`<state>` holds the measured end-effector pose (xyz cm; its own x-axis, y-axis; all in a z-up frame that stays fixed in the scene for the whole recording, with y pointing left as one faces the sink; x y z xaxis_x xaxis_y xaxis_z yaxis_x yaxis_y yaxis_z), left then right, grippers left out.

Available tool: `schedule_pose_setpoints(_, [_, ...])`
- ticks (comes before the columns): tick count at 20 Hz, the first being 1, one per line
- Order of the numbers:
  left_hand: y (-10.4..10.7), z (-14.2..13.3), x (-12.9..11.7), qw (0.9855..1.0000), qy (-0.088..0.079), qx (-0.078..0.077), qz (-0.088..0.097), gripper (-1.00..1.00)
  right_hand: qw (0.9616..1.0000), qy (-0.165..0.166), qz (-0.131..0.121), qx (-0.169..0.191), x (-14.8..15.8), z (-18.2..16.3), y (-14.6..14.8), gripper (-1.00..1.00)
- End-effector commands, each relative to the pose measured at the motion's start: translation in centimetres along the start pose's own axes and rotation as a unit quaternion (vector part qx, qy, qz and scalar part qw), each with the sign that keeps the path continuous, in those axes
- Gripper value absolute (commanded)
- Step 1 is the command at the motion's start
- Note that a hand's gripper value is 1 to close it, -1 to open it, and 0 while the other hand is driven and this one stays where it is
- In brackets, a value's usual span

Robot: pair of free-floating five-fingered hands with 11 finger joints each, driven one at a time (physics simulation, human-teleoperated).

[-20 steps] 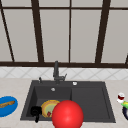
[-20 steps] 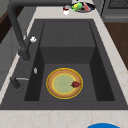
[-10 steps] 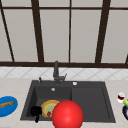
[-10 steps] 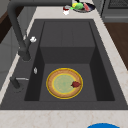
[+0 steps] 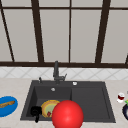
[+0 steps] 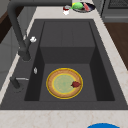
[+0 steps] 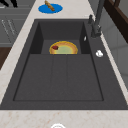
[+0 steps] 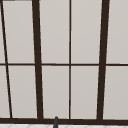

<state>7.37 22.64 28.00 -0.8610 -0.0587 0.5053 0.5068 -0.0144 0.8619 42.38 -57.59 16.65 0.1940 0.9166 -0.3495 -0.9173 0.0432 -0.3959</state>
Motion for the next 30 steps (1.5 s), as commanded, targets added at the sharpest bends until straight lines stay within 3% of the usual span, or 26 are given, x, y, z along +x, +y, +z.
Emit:
schedule_pose_setpoints(1, [0.0, 0.0, 0.0, 1.0, 0.0, 0.0, 0.0, 0.0, 0.9994, 0.012, -0.015, 0.028, -0.7, 2.3, -0.4, -1.0])
schedule_pose_setpoints(7, [0.0, 0.0, 0.0, 1.0, 0.0, 0.0, 0.0, 0.0, 0.9981, -0.007, -0.025, 0.055, -1.8, 5.6, -0.5, -1.0])
schedule_pose_setpoints(12, [0.0, 0.0, 0.0, 1.0, 0.0, 0.0, 0.0, 0.0, 0.9976, 0.028, -0.036, 0.052, -1.6, 5.4, 0.6, -1.0])
schedule_pose_setpoints(24, [0.0, 0.0, 0.0, 1.0, 0.0, 0.0, 0.0, 0.0, 0.9945, 0.069, -0.023, 0.075, -1.0, 5.0, 3.1, -1.0])
schedule_pose_setpoints(27, [0.0, 0.0, 0.0, 1.0, 0.0, 0.0, 0.0, 0.0, 0.9939, 0.075, -0.008, 0.08, -0.2, 5.0, 4.0, -1.0])
schedule_pose_setpoints(29, [0.0, 0.0, 0.0, 1.0, 0.0, 0.0, 0.0, 0.0, 0.9944, 0.091, 0.021, 0.049, 0.1, 5.5, 3.2, -1.0])
schedule_pose_setpoints(30, [0.0, 0.0, 0.0, 1.0, 0.0, 0.0, 0.0, 0.0, 0.9957, 0.075, 0.031, 0.044, -0.6, 5.3, 3.2, -1.0])
